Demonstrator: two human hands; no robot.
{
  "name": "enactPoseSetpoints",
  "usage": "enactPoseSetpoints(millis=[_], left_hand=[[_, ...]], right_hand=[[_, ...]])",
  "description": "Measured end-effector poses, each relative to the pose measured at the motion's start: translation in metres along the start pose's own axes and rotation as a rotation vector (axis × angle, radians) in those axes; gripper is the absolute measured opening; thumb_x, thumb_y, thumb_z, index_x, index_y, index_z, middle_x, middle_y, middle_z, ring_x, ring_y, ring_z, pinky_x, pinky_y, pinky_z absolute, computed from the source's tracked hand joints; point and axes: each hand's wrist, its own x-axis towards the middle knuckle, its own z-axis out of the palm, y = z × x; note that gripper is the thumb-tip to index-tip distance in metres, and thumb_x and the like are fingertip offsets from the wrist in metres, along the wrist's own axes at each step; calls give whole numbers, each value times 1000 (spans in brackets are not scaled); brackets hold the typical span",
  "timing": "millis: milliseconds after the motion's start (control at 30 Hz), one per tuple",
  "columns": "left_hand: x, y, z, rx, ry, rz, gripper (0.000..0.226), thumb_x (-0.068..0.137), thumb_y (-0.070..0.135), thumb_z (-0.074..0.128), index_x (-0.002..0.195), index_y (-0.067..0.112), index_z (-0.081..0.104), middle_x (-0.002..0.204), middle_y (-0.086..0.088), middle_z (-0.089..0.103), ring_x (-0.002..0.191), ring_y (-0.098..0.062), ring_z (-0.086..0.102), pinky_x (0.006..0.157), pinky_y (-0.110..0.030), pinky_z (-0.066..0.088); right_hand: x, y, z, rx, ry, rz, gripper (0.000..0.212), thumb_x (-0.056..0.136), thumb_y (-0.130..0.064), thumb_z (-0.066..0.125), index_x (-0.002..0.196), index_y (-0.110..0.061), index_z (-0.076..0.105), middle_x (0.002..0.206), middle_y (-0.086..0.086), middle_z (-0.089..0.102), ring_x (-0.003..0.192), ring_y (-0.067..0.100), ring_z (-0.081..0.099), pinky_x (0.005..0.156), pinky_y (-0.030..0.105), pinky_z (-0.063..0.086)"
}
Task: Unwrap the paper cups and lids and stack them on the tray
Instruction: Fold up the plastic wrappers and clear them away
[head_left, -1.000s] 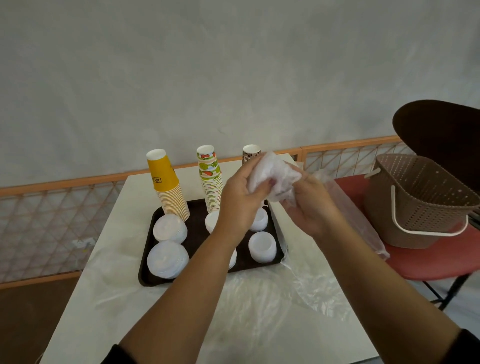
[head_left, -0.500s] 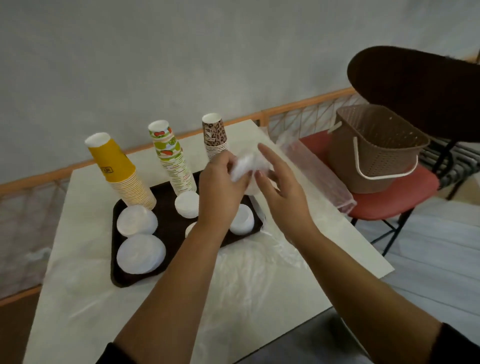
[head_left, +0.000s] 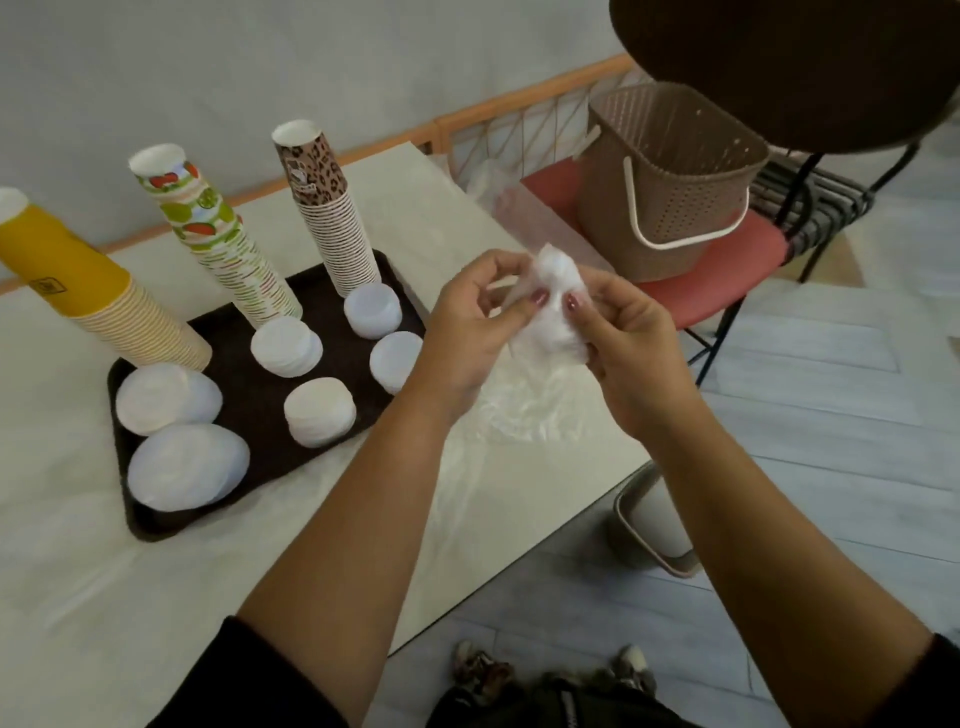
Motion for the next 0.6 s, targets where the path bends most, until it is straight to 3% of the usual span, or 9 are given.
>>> enactPoseSetpoints(millis=[133, 267, 433, 600], left_hand=[[-1, -7, 55, 70, -12, 59, 33, 80, 2, 70, 105, 18, 56, 90, -1, 64, 87, -16, 64, 80, -31, 55], [-5, -28, 123, 132, -81, 69, 31, 80, -1, 68, 105, 16, 61, 95, 0, 66, 89, -14, 63, 79, -27, 55], [-11, -65, 203, 136, -231, 11, 21, 79, -4, 65, 91, 12, 61, 86, 4, 62, 80, -4, 56, 74, -13, 47], [-17, -133, 256, 209, -339, -91, 23, 77, -4, 68, 83, 16, 57, 81, 5, 59, 76, -7, 54, 71, -12, 44]], right_hand=[[-15, -7, -59, -31, 99, -25, 40, 69, -31, 72, 100, -10, 58, 84, 6, 69, 78, 19, 65, 73, 31, 55], [-35, -5, -130, -133, 116, 6, 17, 85, -10, 65, 99, -14, 57, 95, 8, 62, 84, 23, 61, 73, 29, 54], [-65, 8, -212, -145, 203, 117, 18, 87, 5, 53, 94, -12, 54, 90, 5, 61, 73, 11, 64, 62, 19, 52], [-83, 61, -269, -91, 343, 215, 12, 75, -19, 71, 83, -25, 65, 80, -5, 66, 75, 12, 62, 65, 21, 51]])
